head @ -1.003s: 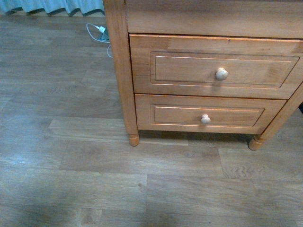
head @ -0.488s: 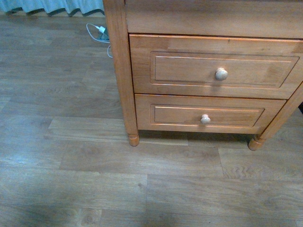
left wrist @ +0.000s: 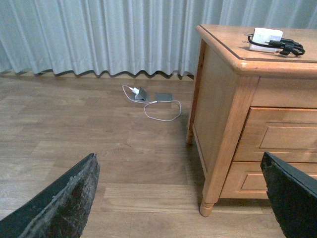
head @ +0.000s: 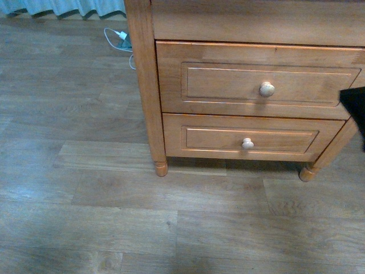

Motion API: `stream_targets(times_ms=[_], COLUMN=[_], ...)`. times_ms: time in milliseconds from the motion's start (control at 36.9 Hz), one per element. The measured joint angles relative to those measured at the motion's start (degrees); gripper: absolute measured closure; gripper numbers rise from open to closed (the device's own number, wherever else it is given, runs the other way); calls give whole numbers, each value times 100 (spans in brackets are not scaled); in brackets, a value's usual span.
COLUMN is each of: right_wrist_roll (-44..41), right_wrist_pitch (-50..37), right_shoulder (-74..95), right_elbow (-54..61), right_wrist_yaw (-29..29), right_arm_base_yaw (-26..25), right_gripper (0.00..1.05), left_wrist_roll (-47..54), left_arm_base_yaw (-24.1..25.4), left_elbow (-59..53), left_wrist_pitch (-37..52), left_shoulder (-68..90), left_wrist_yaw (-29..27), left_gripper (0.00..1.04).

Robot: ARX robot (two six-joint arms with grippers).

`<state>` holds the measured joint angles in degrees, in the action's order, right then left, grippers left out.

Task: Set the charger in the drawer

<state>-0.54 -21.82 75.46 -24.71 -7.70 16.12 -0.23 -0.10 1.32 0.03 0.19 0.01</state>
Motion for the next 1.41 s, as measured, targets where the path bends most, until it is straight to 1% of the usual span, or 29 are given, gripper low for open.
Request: stream_targets(times_ms=[163,380,569,867,1030,1410], right_wrist_roll=[422,796,973,776,686,645], right_wrist_pitch=[-380,-763,-1025,-1102,-1130,-1250], right_shoulder=[1641,2850,3759,4516,4741,4955], right_elbow=[-831,-1574,-2304,-3126,-3364,-3412], right_wrist_yaw=[-627,-1163,-1473,-1414,-1366,-1320], right_arm_base_yaw=[531,723,782,752,713,597], right_gripper=[9,9,9,9,9,9], left_wrist_roll=[0,0,0,-2,0,-2], left_arm_base_yaw=[0,0,0,0,0,0], left_elbow=[0,0,0,0,0,0], left_wrist_pitch=[0,0,0,0,0,0], left_shoulder=[0,0,0,0,0,0], left_wrist_yaw=[0,0,0,0,0,0], left_gripper=[6,6,6,6,6,6])
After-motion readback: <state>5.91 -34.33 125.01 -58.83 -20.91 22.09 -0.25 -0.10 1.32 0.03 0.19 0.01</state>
